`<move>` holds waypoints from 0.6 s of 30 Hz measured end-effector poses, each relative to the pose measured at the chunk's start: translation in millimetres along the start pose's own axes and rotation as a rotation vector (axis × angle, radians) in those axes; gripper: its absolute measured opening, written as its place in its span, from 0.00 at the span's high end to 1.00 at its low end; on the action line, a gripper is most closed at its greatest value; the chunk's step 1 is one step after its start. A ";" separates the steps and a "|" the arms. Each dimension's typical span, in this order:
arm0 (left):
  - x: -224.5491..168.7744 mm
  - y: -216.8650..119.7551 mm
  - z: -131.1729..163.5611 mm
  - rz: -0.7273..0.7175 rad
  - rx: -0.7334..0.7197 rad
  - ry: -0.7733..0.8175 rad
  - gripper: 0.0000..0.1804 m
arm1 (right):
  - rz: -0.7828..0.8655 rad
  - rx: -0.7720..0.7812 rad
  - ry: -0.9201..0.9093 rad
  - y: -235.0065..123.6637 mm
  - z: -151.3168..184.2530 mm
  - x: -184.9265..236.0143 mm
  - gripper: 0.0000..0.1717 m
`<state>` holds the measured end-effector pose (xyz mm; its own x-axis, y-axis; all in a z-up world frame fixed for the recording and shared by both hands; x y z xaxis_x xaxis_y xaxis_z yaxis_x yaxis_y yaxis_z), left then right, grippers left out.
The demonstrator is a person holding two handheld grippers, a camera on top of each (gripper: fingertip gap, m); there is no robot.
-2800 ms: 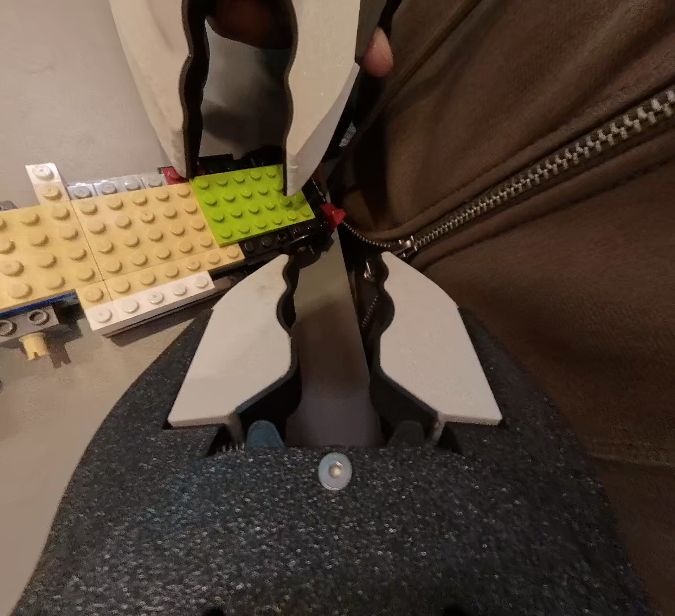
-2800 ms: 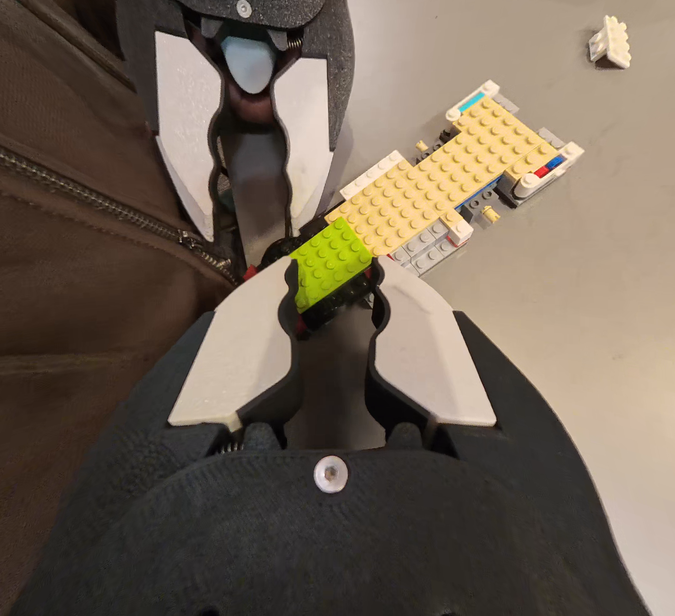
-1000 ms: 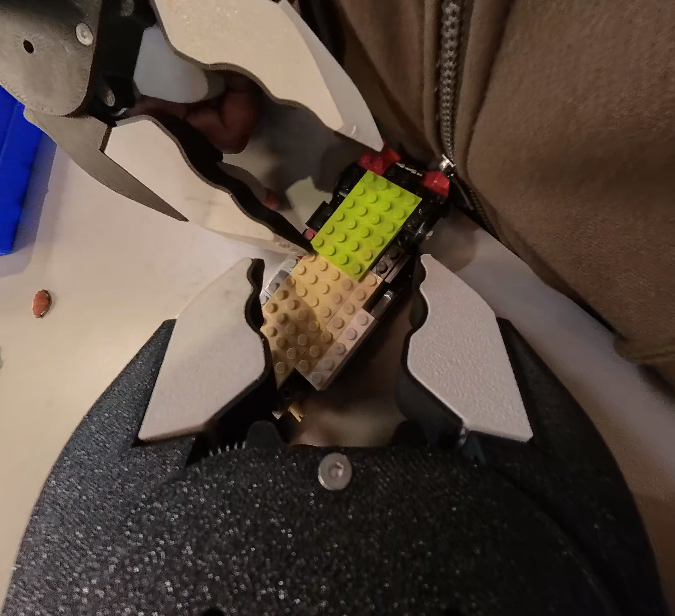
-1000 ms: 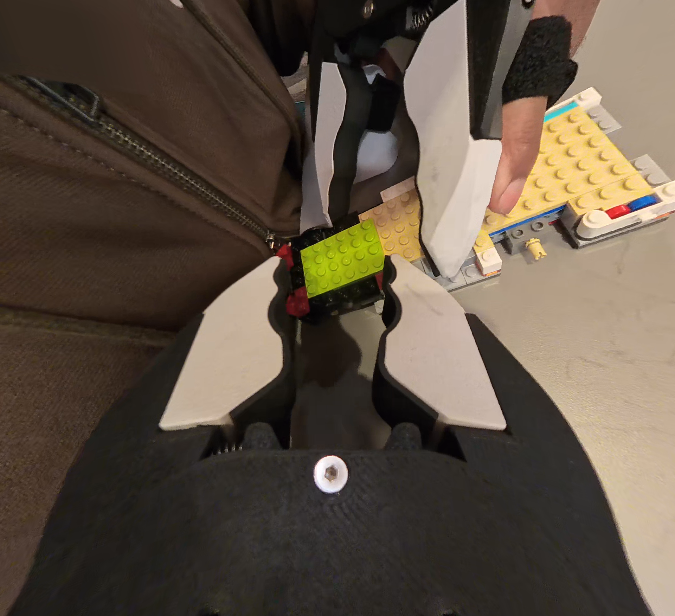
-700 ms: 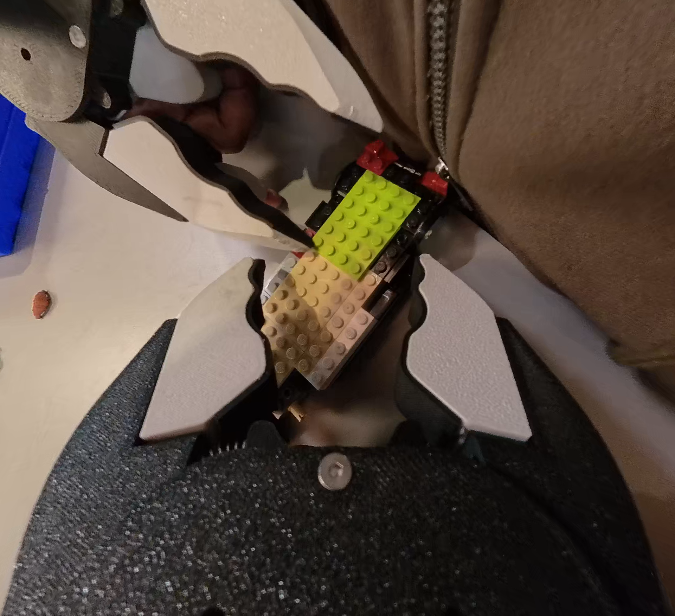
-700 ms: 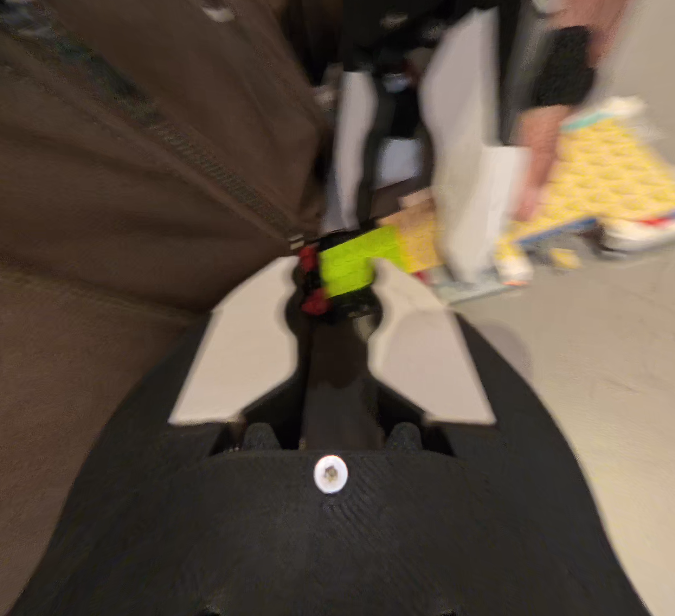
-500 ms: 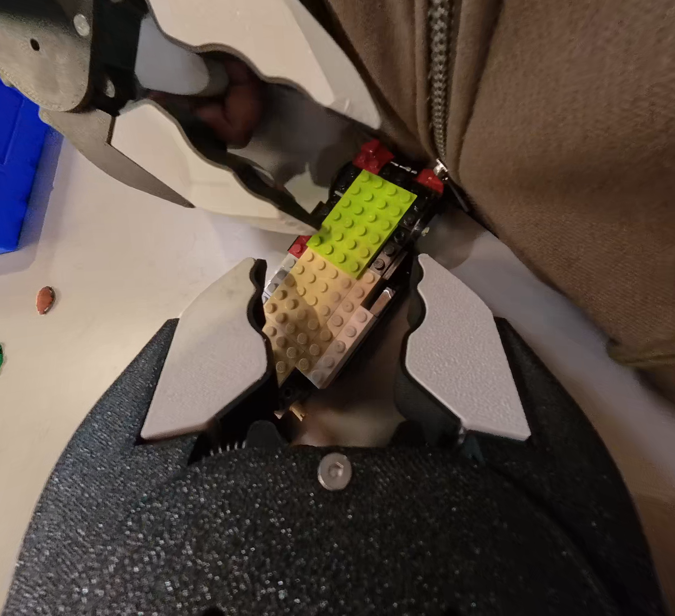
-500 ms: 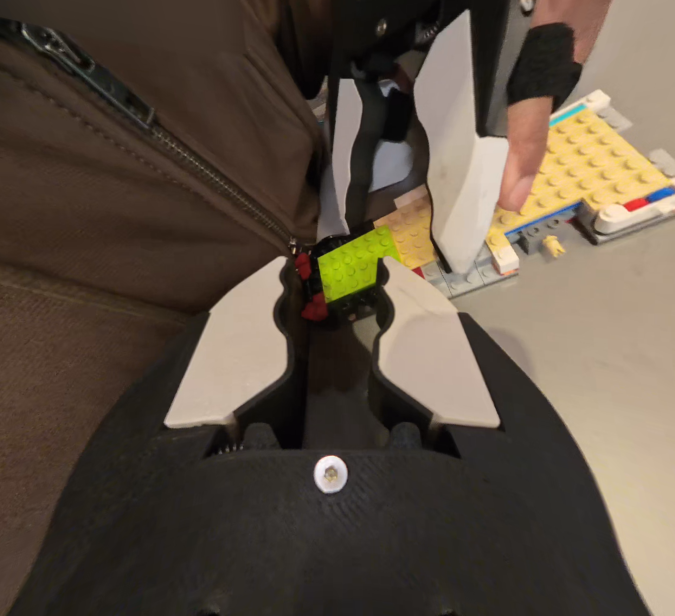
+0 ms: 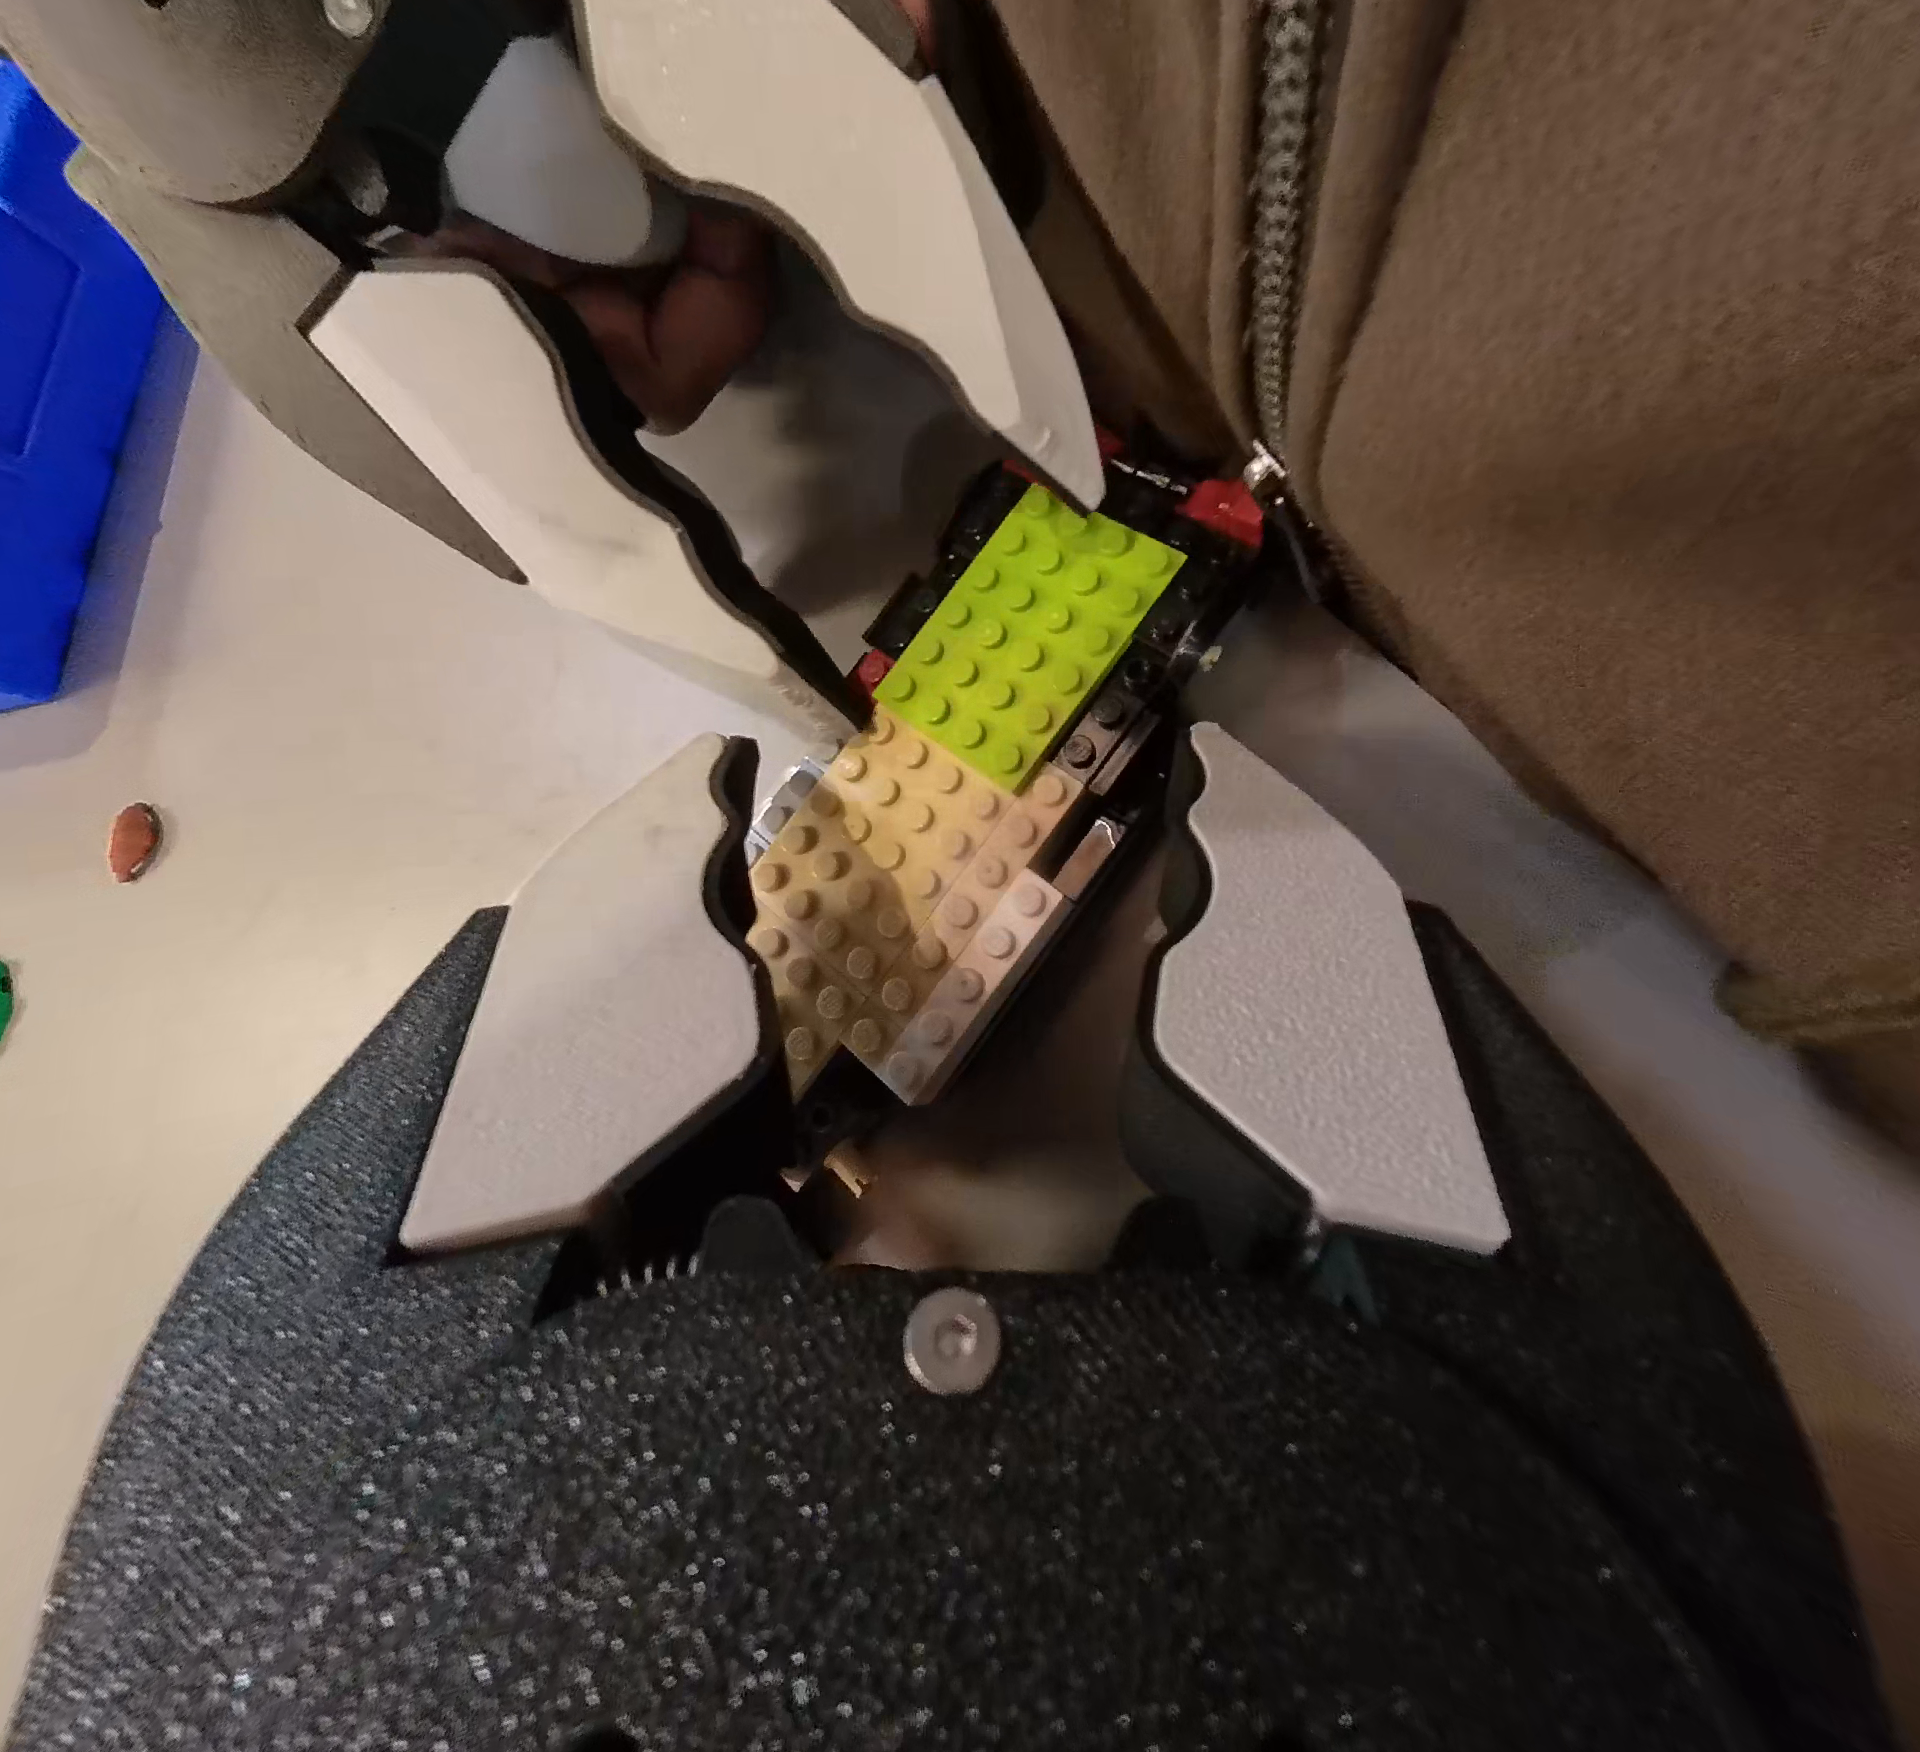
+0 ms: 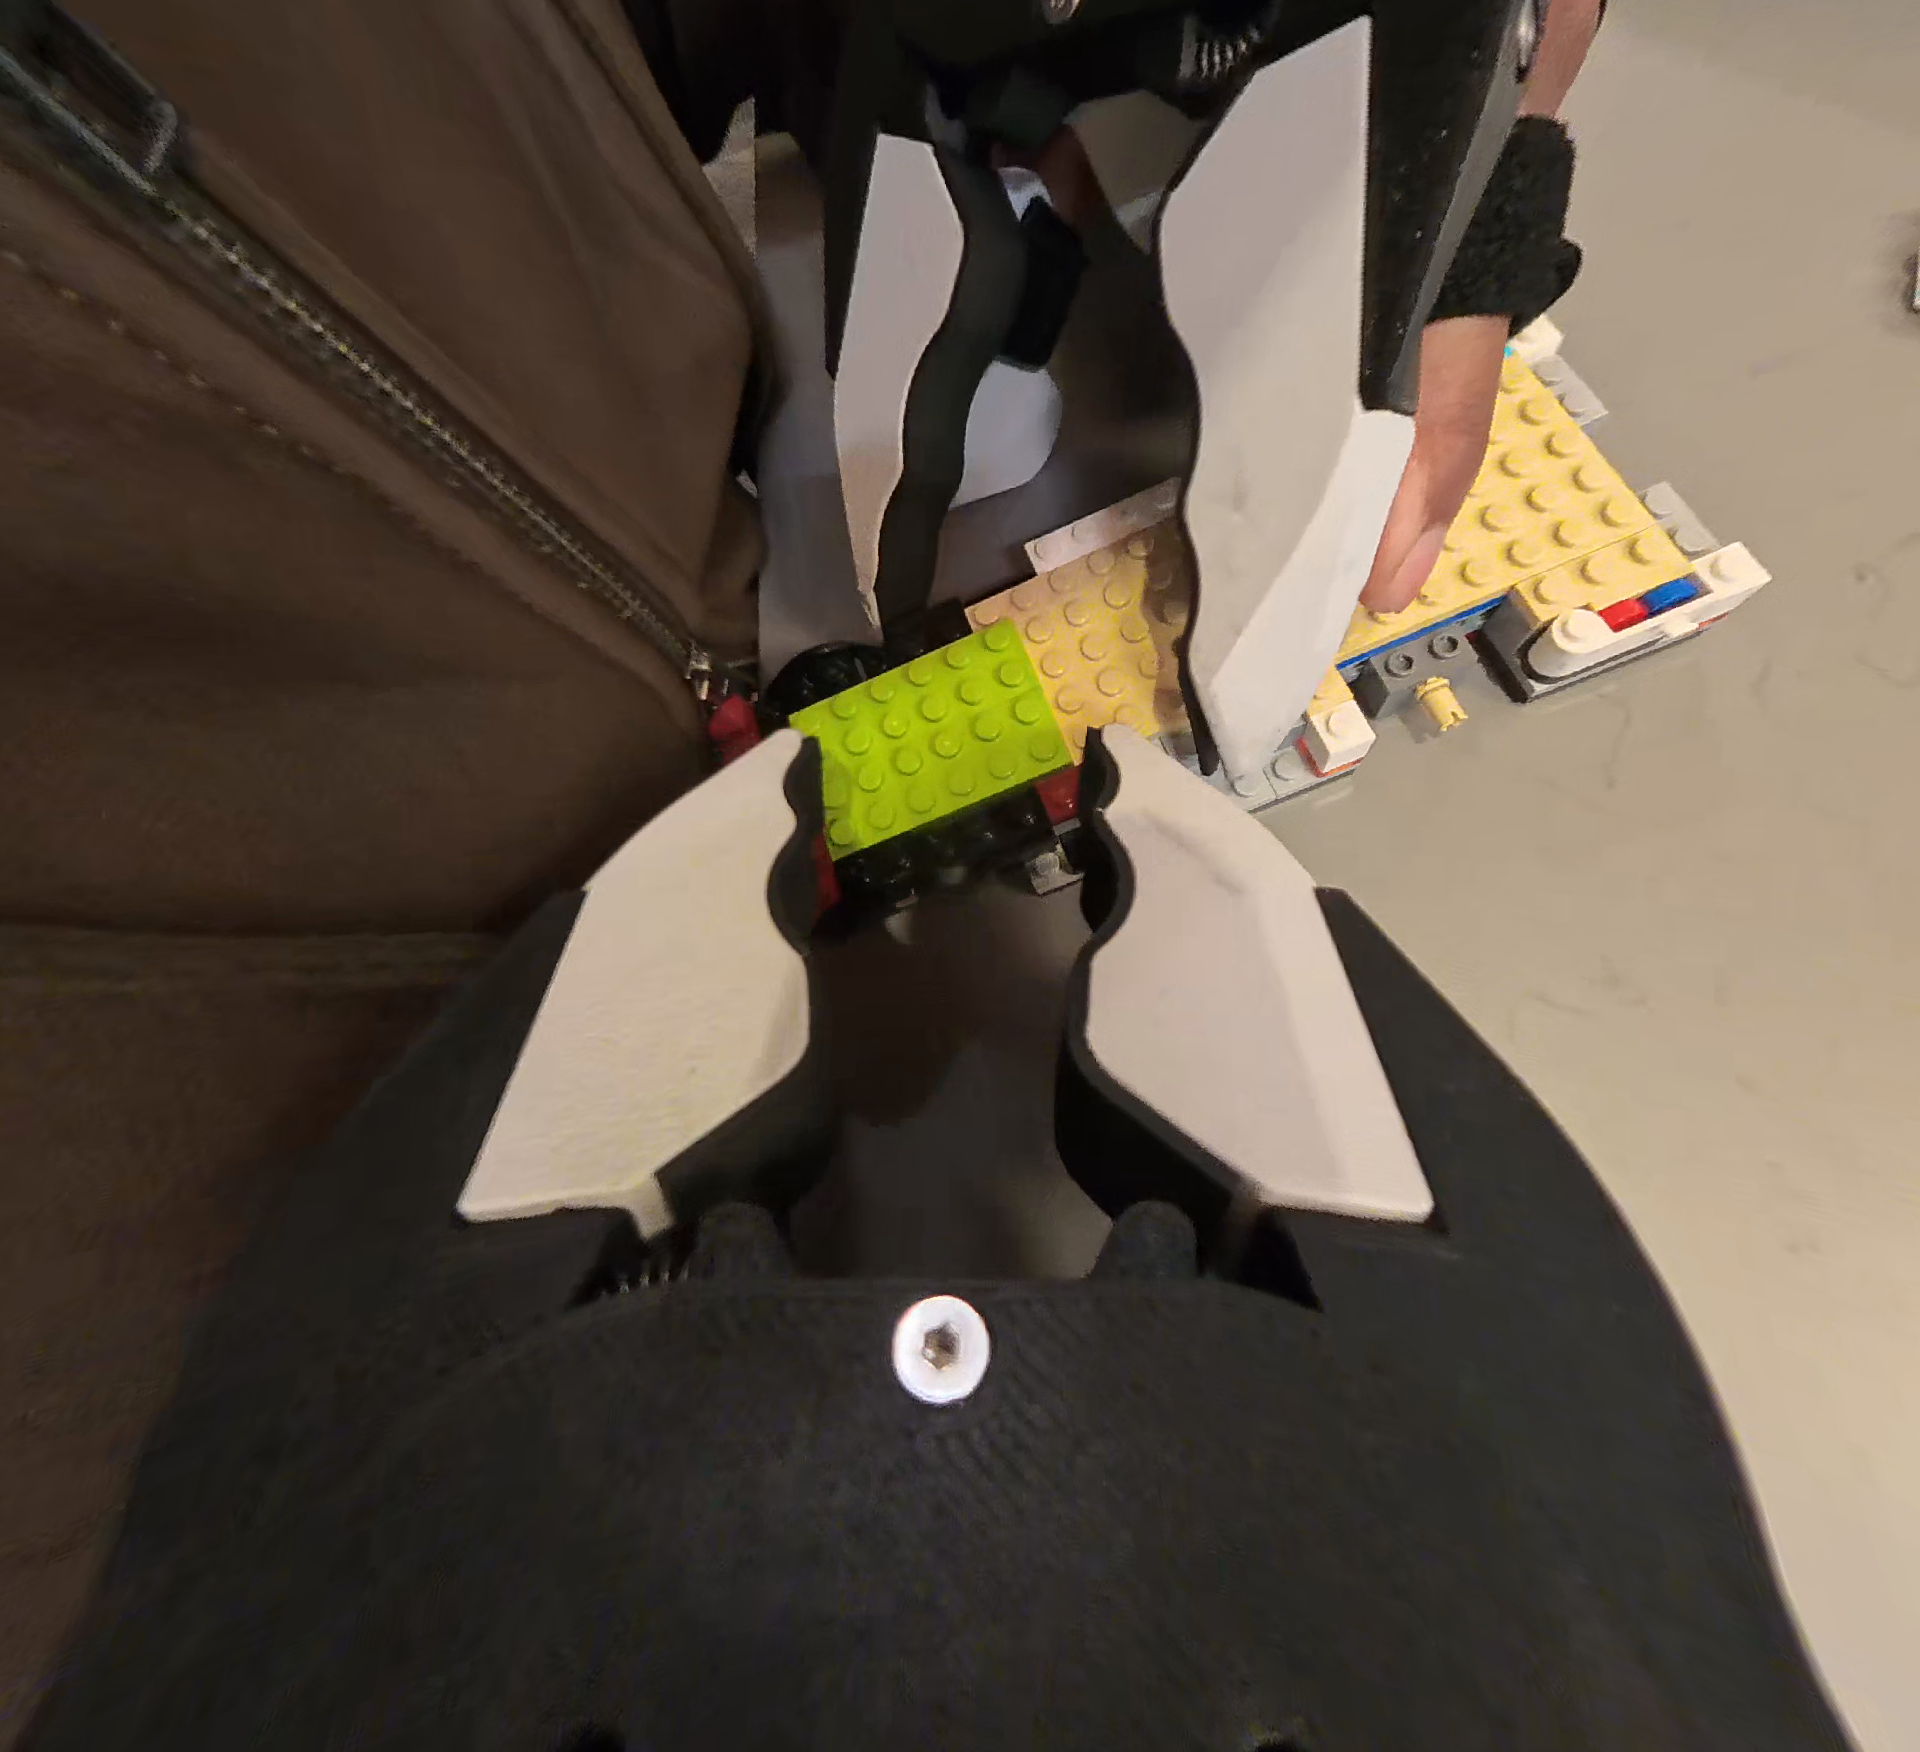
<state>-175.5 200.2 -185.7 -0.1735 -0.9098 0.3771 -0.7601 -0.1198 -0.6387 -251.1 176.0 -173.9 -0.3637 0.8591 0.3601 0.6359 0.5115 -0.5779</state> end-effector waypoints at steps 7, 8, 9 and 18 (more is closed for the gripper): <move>-0.4 -0.1 -0.3 0.000 -0.001 0.001 0.57 | 0.022 0.022 -0.065 0.6 2.2 2.4 0.69; -0.4 -0.1 -0.3 0.000 -0.001 0.000 0.57 | 0.021 0.023 -0.065 0.6 2.3 2.7 0.69; -0.4 -0.1 -0.3 0.000 -0.001 0.001 0.57 | 0.019 0.023 -0.066 0.6 2.4 2.8 0.68; 0.1 -0.1 -0.2 -0.003 -0.003 -0.002 0.57 | 0.023 0.016 -0.067 0.4 2.5 4.0 0.69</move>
<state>-175.5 200.2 -185.5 -0.1702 -0.9103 0.3774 -0.7623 -0.1211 -0.6358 -254.0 179.8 -174.5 -0.3947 0.8695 0.2970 0.6339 0.4917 -0.5970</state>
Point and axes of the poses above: each gripper's, where its closed fingertips meet, y out along the fingers, z out of its underside, x = y × z across the jaws, the point moved 5 cm from there along -y, back along the fingers, and after that the axes turned 9 degrees about y, right-handed, at the moved point
